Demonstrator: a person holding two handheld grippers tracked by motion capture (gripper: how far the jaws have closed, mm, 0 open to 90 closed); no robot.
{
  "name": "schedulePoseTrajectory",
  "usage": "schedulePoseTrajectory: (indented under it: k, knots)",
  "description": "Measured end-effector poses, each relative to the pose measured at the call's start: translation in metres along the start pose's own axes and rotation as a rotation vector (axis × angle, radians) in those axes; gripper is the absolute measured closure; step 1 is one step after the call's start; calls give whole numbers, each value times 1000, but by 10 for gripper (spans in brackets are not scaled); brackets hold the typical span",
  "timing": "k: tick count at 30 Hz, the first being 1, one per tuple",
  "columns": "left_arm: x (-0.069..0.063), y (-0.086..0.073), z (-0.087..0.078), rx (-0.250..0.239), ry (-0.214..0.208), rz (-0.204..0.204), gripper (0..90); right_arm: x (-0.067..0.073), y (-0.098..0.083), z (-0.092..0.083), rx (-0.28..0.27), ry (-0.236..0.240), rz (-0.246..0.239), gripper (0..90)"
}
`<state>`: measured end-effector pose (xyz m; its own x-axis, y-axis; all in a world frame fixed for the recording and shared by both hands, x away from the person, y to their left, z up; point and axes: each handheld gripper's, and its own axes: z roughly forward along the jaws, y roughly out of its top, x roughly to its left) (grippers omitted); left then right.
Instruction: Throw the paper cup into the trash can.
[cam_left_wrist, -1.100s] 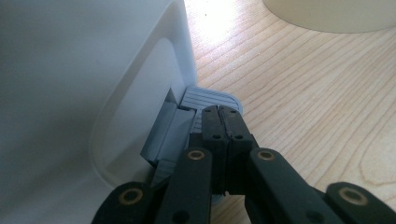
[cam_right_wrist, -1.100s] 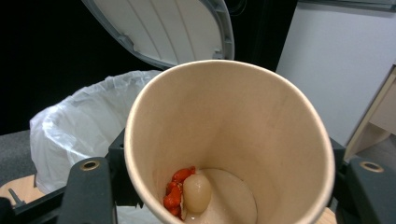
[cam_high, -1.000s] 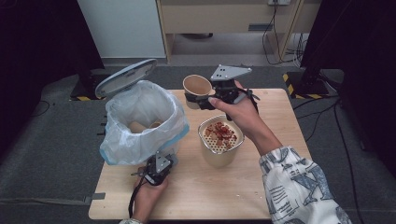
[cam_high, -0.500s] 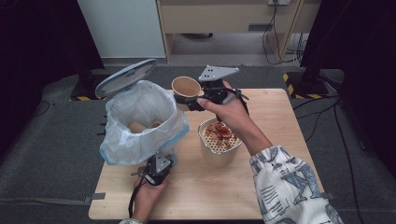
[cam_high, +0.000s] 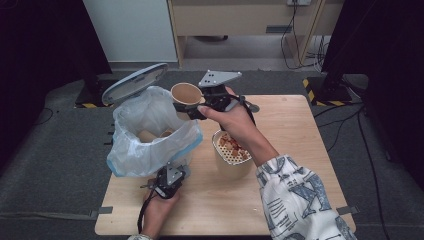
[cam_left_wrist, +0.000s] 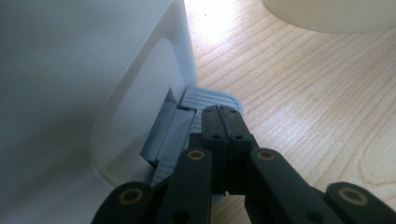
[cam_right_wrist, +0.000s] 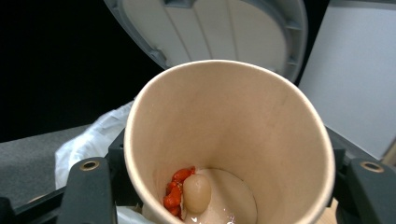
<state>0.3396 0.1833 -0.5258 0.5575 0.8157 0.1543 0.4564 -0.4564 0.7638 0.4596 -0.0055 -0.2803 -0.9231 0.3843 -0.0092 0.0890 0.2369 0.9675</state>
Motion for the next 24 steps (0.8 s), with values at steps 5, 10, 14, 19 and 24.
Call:
schedulePoseTrajectory:
  k: [5, 10, 14, 19, 24]
  knots:
    - [0, 0, 0, 3, 3, 3, 887, 7, 0, 14, 21, 16, -13, 326]
    - [0, 0, 0, 1, 1, 1, 887, 12, 1, 25, 30, 31, -12, 324]
    - [0, 0, 0, 1, 1, 1, 887, 12, 1, 31, 42, 34, -12, 323]
    - [0, 0, 0, 1, 0, 0, 887, 13, -1, 38, 50, 38, -11, 320]
    - [0, 0, 0, 1, -1, 0, 887, 17, -2, 48, 65, 38, -9, 258]
